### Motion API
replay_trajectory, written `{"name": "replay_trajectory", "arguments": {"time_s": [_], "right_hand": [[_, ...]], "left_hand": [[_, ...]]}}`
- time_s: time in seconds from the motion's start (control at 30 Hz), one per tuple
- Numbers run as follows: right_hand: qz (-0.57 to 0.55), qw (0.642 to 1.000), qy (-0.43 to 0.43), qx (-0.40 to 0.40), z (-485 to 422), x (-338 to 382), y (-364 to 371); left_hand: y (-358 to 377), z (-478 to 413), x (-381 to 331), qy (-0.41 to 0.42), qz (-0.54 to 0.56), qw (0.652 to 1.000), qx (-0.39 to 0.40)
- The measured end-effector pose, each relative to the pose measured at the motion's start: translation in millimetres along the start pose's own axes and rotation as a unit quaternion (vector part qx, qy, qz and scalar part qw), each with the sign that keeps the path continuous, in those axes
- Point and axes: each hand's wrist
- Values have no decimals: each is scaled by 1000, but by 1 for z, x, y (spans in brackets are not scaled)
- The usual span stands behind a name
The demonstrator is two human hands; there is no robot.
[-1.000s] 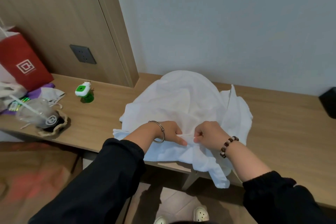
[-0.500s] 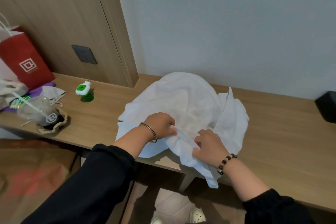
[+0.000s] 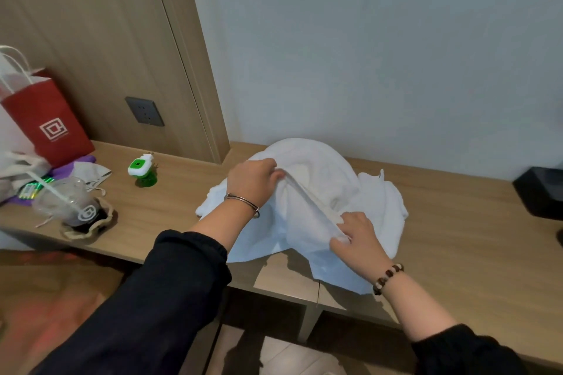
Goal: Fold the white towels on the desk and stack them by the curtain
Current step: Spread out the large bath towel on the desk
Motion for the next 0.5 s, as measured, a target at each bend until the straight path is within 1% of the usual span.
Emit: {"name": "replay_trajectory", "arguments": {"time_s": [0.1, 0.13, 0.23, 0.27, 0.33, 0.4, 0.43, 0.5], "right_hand": [[14, 998, -62, 0, -7, -3, -23], [7, 998, -64, 13, -9, -3, -29], [-16, 995, -58, 83, -16, -1, -32], [-1, 993, -58, 107, -18, 1, -29], [74, 986, -65, 137, -23, 0, -18], [158, 975, -69, 141, -25, -7, -6], [175, 974, -61, 131, -25, -12, 0], [143, 986, -26, 85, -24, -18, 5]], "left_hand": [[-10, -4, 6, -40, 16, 999, -23], [-13, -6, 9, -59, 26, 997, -32], [-20, -7, 16, -119, 65, 990, -48], [-21, -7, 18, -137, 79, 986, -55], [-24, -7, 22, -173, 105, 977, -73], [-27, -7, 28, -202, 128, 967, -90], [-29, -7, 31, -209, 134, 964, -98], [-34, -7, 37, -214, 131, 963, -103]]}}
Point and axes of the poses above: each hand's wrist, its own z-axis away from the middle knuckle, its own y-axis out of the palm, x = y × z, and after that the axes turned 11 degrees about z, right-handed
